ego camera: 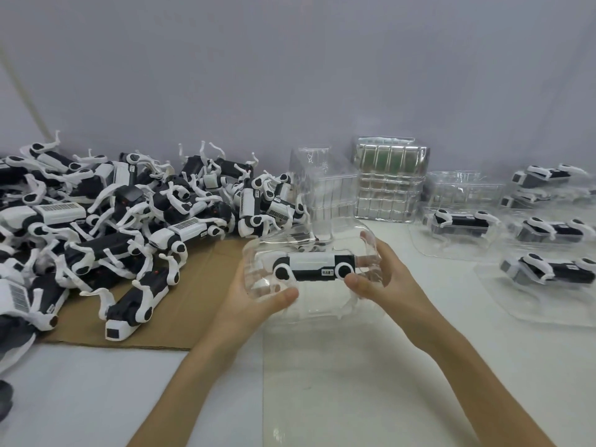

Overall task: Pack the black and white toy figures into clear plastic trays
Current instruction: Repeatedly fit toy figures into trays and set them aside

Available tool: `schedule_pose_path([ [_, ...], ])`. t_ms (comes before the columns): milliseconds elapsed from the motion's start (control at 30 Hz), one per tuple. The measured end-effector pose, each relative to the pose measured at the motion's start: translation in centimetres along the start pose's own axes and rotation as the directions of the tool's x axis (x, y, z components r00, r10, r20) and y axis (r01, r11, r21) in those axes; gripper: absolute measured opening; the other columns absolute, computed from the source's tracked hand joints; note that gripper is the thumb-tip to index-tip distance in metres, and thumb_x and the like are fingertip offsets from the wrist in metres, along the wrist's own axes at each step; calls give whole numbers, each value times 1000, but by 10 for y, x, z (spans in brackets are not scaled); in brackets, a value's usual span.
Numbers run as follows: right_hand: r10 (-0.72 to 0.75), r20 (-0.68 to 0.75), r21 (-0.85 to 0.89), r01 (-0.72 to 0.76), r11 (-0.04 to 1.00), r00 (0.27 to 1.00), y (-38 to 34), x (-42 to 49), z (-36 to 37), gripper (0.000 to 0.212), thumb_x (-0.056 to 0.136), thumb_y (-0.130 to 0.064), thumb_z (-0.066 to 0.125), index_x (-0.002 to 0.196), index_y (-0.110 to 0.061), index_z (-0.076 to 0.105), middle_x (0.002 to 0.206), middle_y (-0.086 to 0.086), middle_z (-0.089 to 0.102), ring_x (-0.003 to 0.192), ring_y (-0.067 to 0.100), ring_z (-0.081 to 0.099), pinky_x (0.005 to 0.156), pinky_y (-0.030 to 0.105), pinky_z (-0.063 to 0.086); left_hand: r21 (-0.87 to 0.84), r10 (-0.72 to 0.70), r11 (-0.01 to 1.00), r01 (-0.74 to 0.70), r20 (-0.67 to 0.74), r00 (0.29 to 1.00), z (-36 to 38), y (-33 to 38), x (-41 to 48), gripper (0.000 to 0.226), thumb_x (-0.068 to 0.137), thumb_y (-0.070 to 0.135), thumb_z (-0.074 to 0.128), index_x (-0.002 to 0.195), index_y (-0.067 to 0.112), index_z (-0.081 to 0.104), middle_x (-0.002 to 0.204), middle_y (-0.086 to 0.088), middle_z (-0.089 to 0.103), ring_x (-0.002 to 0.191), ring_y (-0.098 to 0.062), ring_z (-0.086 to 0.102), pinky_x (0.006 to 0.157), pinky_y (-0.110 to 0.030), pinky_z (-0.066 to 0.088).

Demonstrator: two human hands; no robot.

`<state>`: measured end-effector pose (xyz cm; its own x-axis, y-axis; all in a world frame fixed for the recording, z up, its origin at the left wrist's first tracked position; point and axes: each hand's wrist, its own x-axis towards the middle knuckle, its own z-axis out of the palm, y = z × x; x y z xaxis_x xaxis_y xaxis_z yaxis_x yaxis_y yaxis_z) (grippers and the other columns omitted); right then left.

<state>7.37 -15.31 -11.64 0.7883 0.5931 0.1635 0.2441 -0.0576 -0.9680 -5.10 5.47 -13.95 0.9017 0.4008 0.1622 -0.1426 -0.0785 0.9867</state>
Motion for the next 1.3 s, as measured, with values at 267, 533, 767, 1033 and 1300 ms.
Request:
schedule_pose_path([
  [267,32,51,-44,-30,999,998,-1,-1,-11,107,52,-63,81,146,-50,32,122,-12,61,105,2,63,91,25,45,121,6,993,15,-170,985,9,-6,0,96,52,54,87,137,35,46,89,30,61,70,9,62,57,-11,48],
  [533,22,-98,-37,-25,999,995,3,1,-7,97,60,-63,85,144,-42,42,106,-6,63,82,11,56,71,22,41,142,50,990,-20,-207,977,14,-1,-4,79,54,50,85,122,48,46,98,34,62,80,9,62,65,-4,46],
  [767,-35,-205,-50,25,998,978,4,1,-1,85,62,-55,78,140,-35,48,102,-3,58,75,12,50,68,20,44,100,49,995,-30,-194,980,16,-2,-6,98,48,56,85,136,37,45,113,9,67,95,-7,69,73,-14,52],
  [1033,-34,-52,-175,24,984,998,0,-3,5,81,73,-66,70,144,-40,40,124,-19,57,111,-4,58,80,13,45,-292,-185,945,150,-97,978,10,13,-6,51,61,40,83,106,20,70,102,-16,74,82,-25,74,64,-35,59],
  [1300,-529,-179,-588,341,733,829,-5,-23,51,35,79,-27,72,113,-29,63,100,-19,66,90,0,56,88,24,36,-238,-63,968,-82,-546,835,27,12,-10,56,67,42,83,115,22,61,89,6,71,82,-20,71,79,-48,56],
])
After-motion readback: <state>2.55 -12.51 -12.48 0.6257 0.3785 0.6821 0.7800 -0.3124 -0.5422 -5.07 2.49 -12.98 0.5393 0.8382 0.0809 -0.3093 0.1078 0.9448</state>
